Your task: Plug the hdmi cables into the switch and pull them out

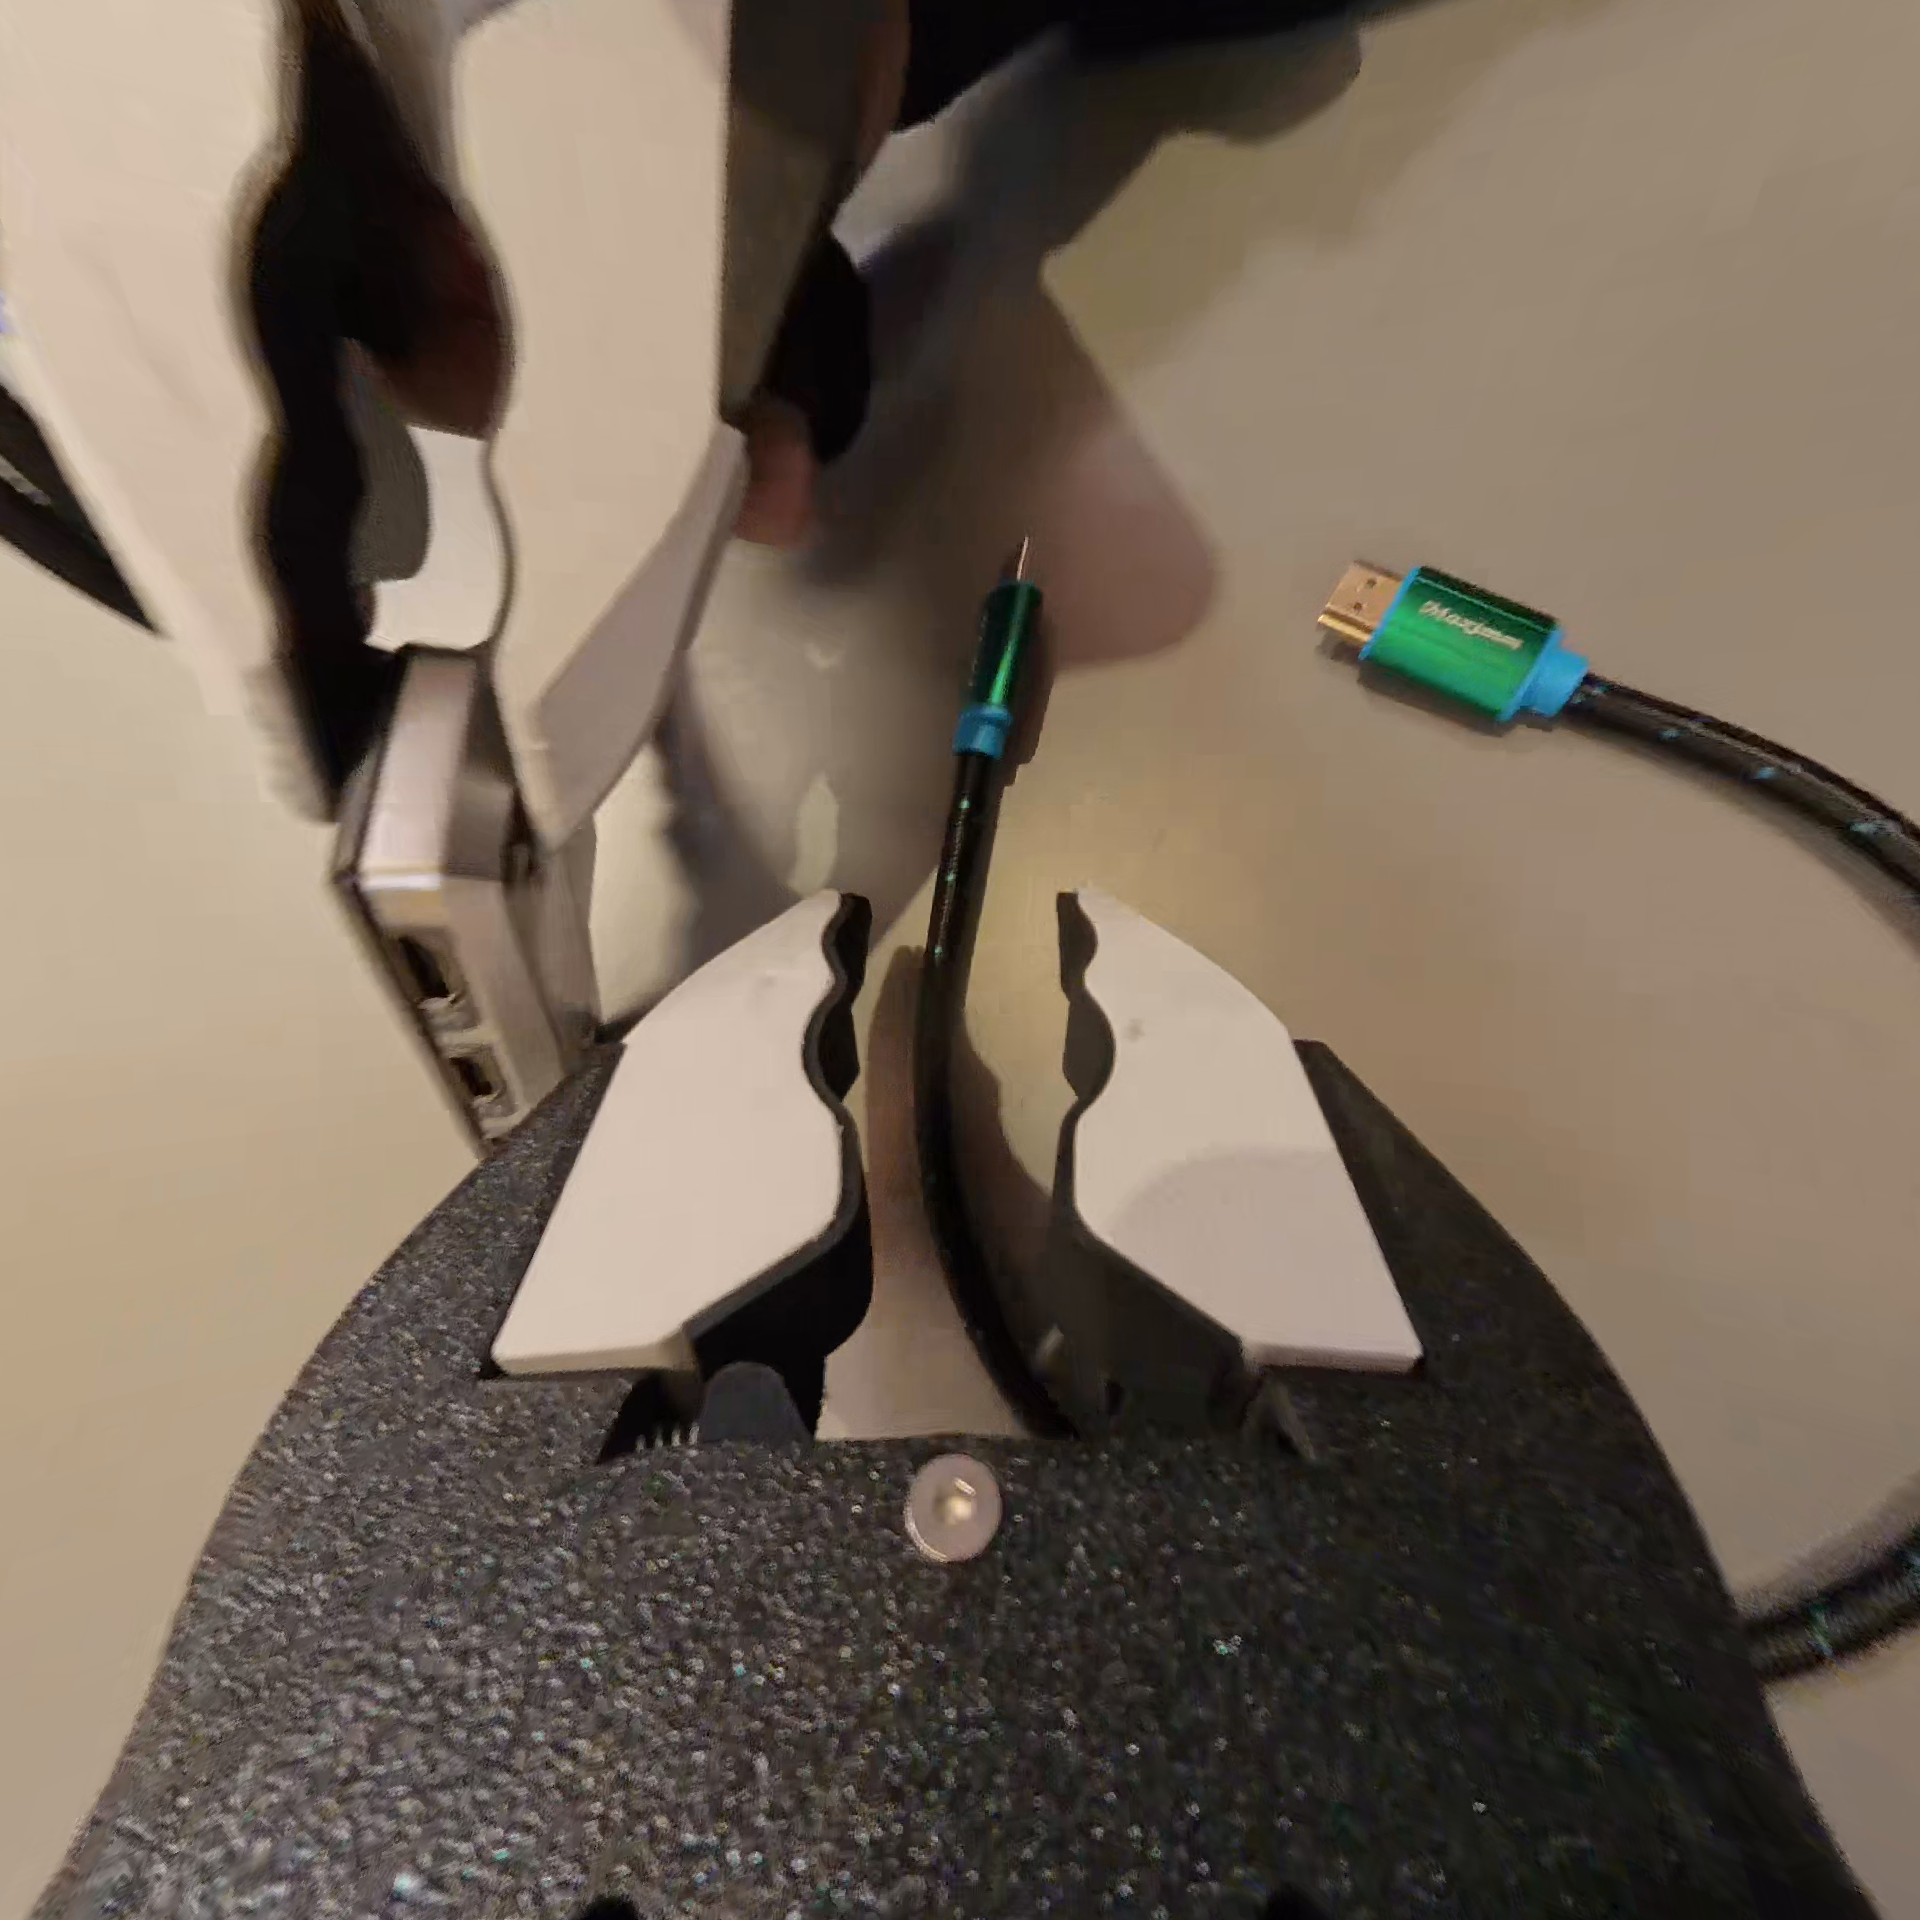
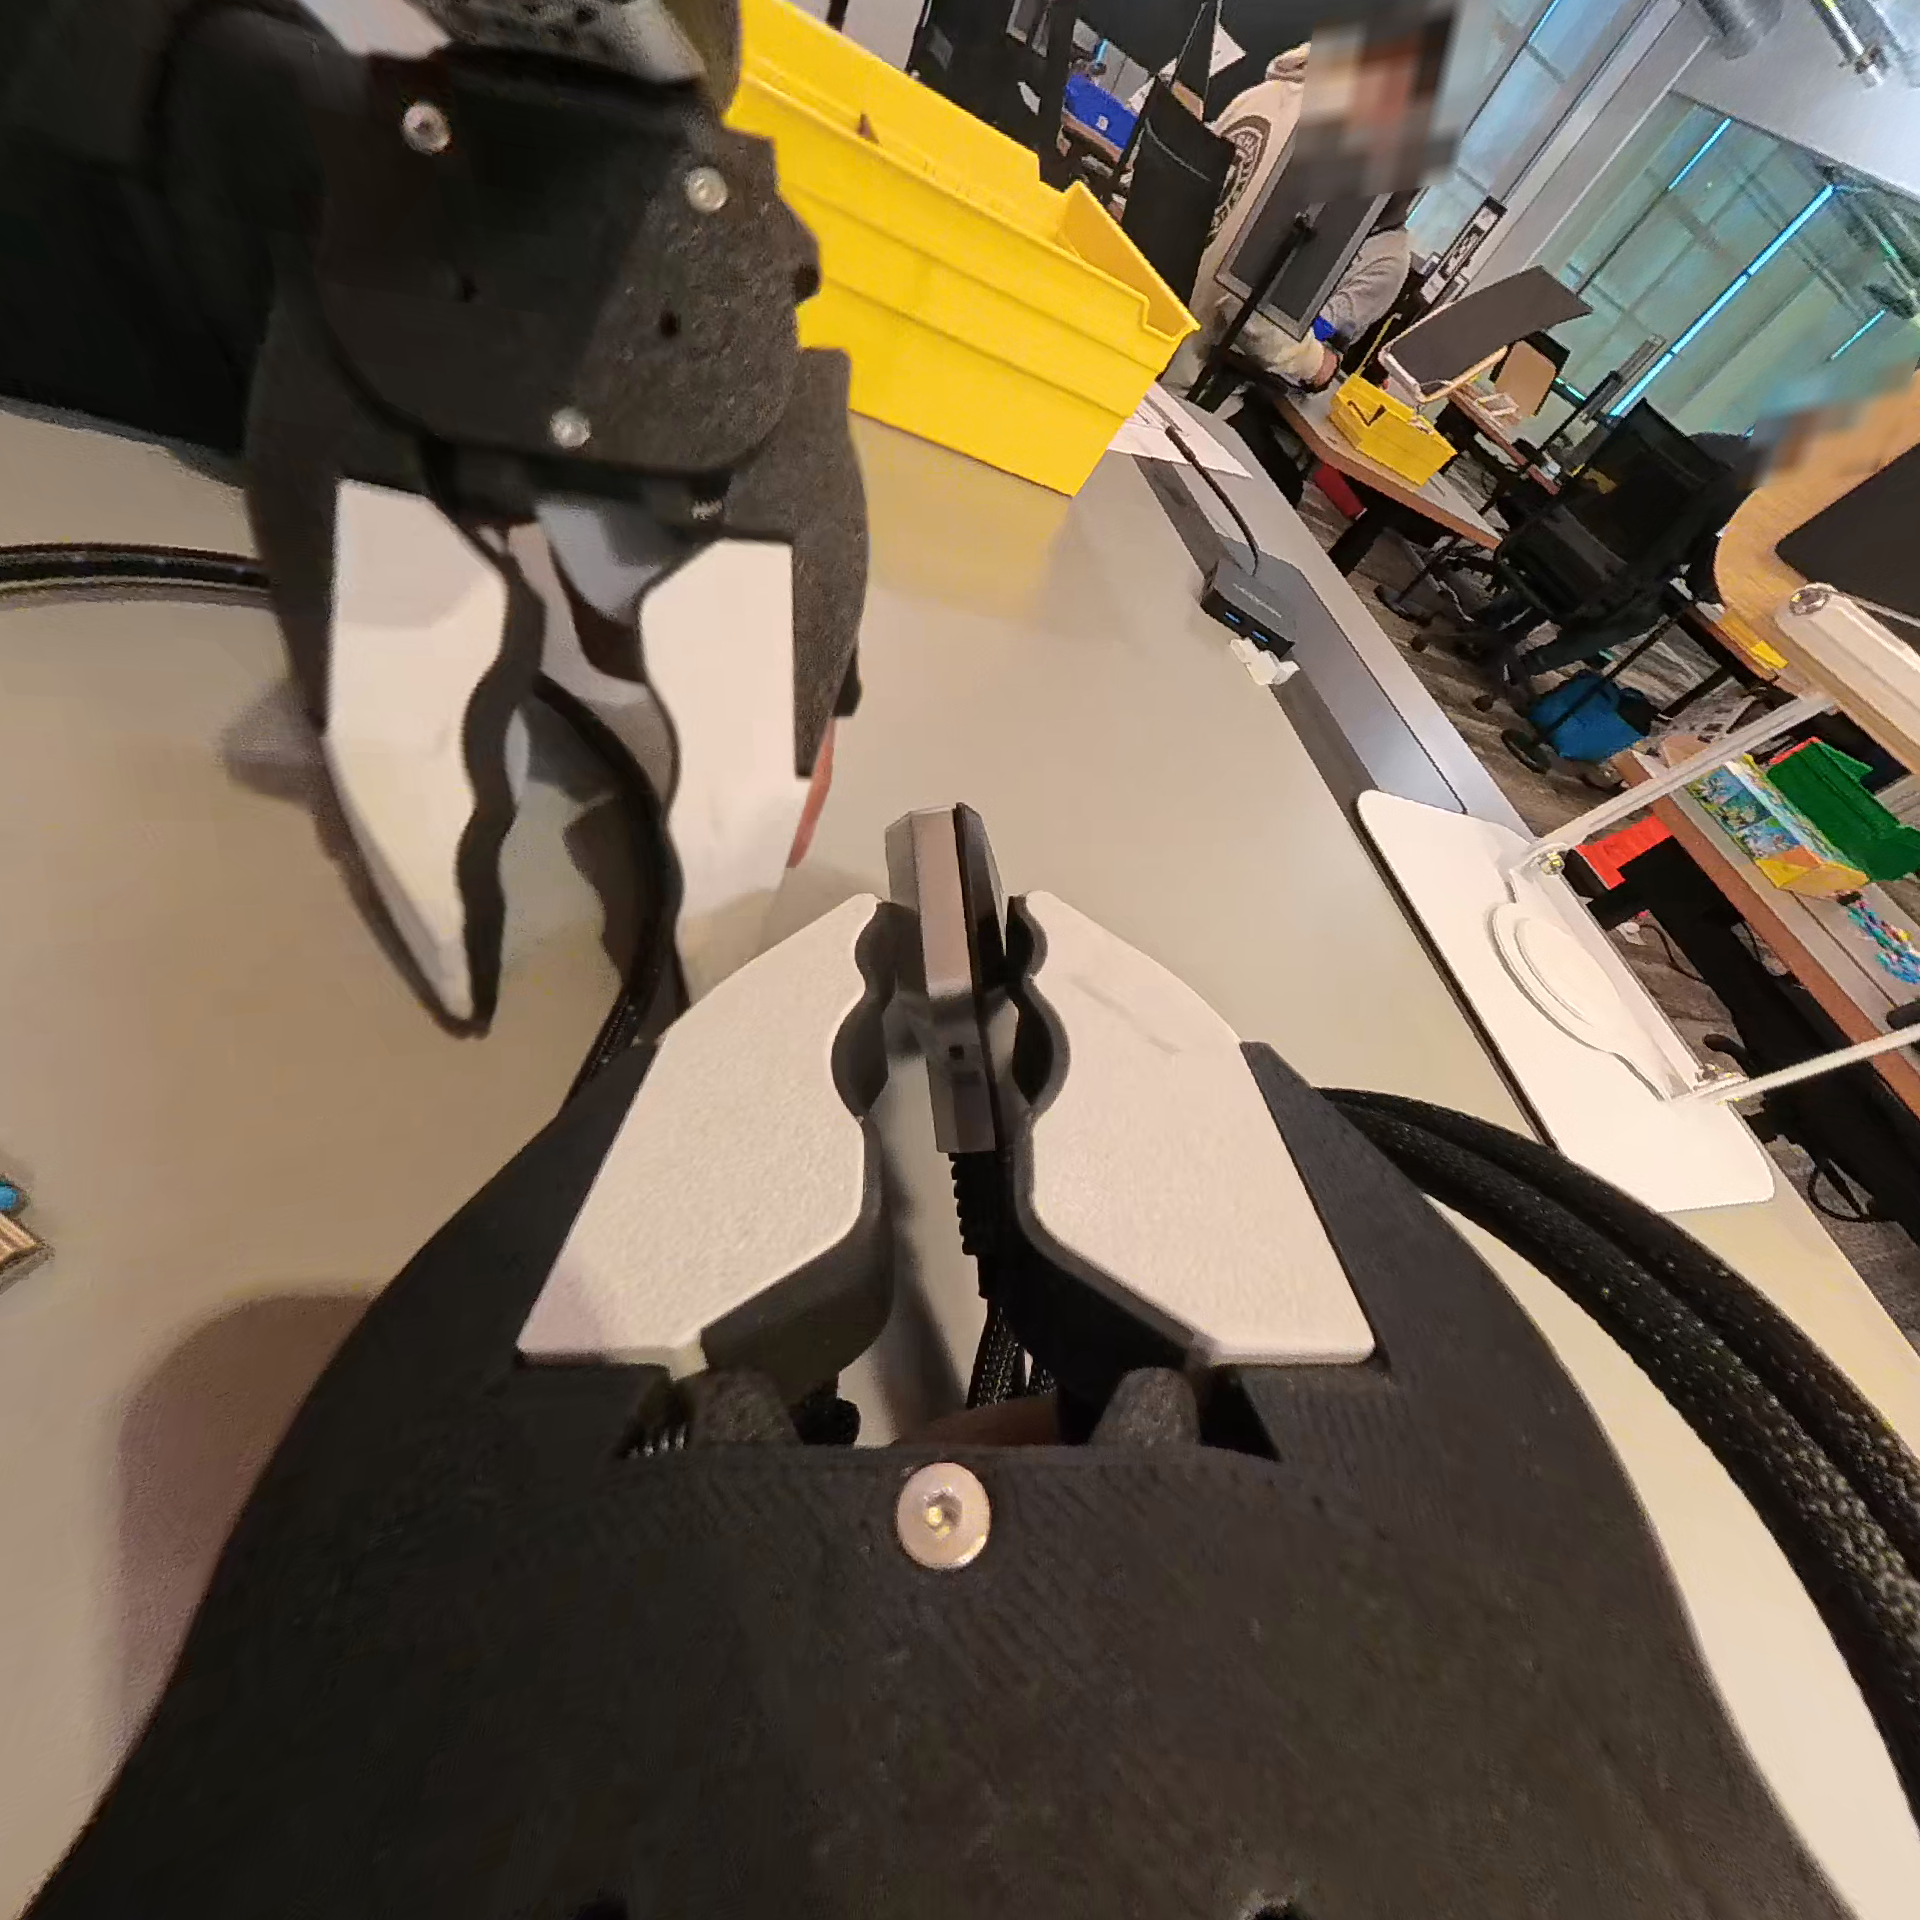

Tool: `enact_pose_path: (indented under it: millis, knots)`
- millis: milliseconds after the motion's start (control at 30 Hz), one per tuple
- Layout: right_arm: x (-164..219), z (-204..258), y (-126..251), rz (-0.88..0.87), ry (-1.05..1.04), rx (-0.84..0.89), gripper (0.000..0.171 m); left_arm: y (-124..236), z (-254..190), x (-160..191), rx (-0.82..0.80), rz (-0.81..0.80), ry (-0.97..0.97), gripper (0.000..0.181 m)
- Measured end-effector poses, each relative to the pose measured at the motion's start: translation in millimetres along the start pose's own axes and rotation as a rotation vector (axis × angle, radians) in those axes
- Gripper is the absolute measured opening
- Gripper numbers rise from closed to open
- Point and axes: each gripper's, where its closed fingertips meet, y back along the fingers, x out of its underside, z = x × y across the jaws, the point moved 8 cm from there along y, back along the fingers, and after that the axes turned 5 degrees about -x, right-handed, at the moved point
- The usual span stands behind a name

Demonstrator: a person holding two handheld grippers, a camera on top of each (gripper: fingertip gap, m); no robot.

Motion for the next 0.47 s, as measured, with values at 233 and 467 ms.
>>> enact_pose_path:
  millis: [233, 467]
  knots:
    - [2, -1, 1, -0.006, -0.006, 0.017, 0.021, -28, -9, -13, -0.062, 0.041, -0.058, 0.008]
    - [4, -3, 2, -0.011, -0.001, 0.05, 0.021, -7, 3, -9, -0.152, -0.004, -0.044, 0.006]
